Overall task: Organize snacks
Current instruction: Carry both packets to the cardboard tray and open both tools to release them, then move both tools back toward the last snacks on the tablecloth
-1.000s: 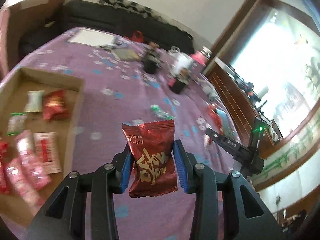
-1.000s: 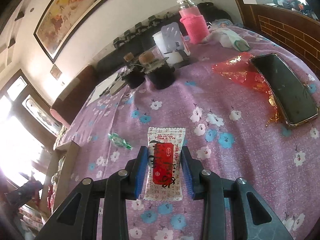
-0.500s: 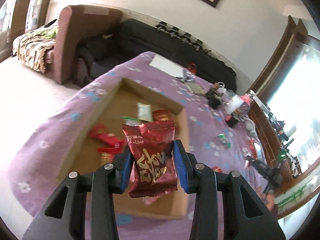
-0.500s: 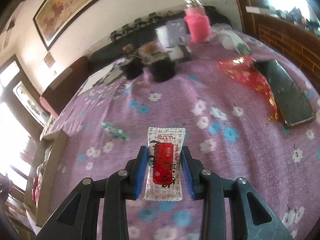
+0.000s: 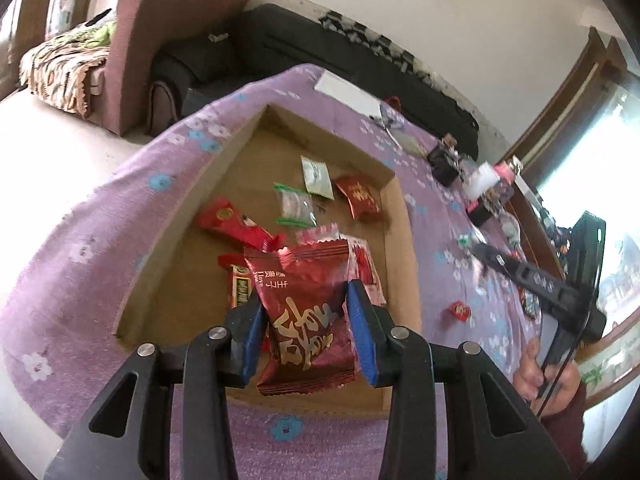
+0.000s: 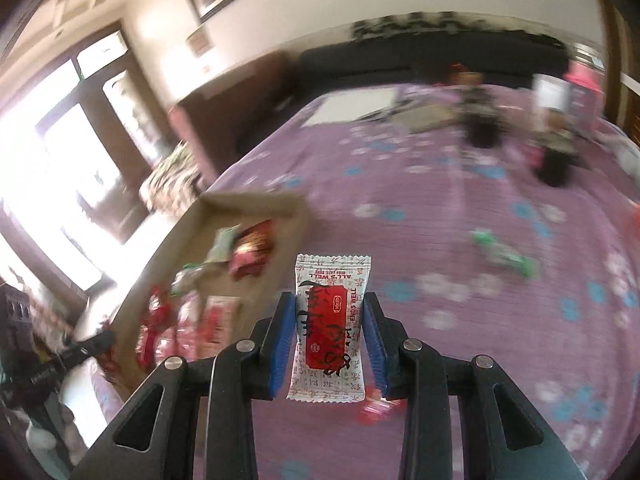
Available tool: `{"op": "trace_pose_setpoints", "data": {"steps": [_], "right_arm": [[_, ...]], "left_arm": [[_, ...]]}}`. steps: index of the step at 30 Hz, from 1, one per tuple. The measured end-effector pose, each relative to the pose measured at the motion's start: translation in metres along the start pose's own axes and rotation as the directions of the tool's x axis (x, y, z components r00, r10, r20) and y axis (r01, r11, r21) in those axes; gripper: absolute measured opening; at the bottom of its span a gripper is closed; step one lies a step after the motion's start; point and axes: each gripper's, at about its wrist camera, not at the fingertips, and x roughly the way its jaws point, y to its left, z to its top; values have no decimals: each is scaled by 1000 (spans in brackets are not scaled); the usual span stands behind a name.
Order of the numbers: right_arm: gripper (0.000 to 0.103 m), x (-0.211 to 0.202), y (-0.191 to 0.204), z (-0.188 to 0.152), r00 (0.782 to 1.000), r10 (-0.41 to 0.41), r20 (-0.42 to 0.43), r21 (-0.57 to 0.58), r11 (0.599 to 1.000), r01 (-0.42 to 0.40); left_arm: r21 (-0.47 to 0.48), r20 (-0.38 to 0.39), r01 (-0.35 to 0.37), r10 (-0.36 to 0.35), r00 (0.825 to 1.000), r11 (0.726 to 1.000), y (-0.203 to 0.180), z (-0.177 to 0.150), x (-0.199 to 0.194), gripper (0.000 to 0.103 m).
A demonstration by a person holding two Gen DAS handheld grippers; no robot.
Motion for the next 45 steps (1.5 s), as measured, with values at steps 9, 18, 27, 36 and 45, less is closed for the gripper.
{"op": "trace_pose_setpoints", "data": {"steps": [9, 18, 27, 36, 45], "right_arm": [[34, 68, 93, 35, 992, 72, -108, -123, 989, -85], [35, 152, 146, 77, 965, 97, -244, -174, 974, -142], [36, 163, 155, 87, 977, 73, -201, -193, 975, -112], [50, 78, 120, 70, 998, 38, -56, -212, 976, -49], [56, 8, 40, 18, 1000, -25, 6, -137, 990, 26]], "left_arm": [[-20, -56, -14, 12, 998, 1000, 9, 5, 28, 37], [-81, -27, 24, -26, 999, 996, 22, 10, 28, 38], [-101, -17, 97, -99, 995, 990, 19, 10, 19, 64], [-68, -2, 53, -53, 999, 996, -1, 4, 6, 64], [66, 39, -42, 40, 998, 997, -48, -8, -5, 64]]}}
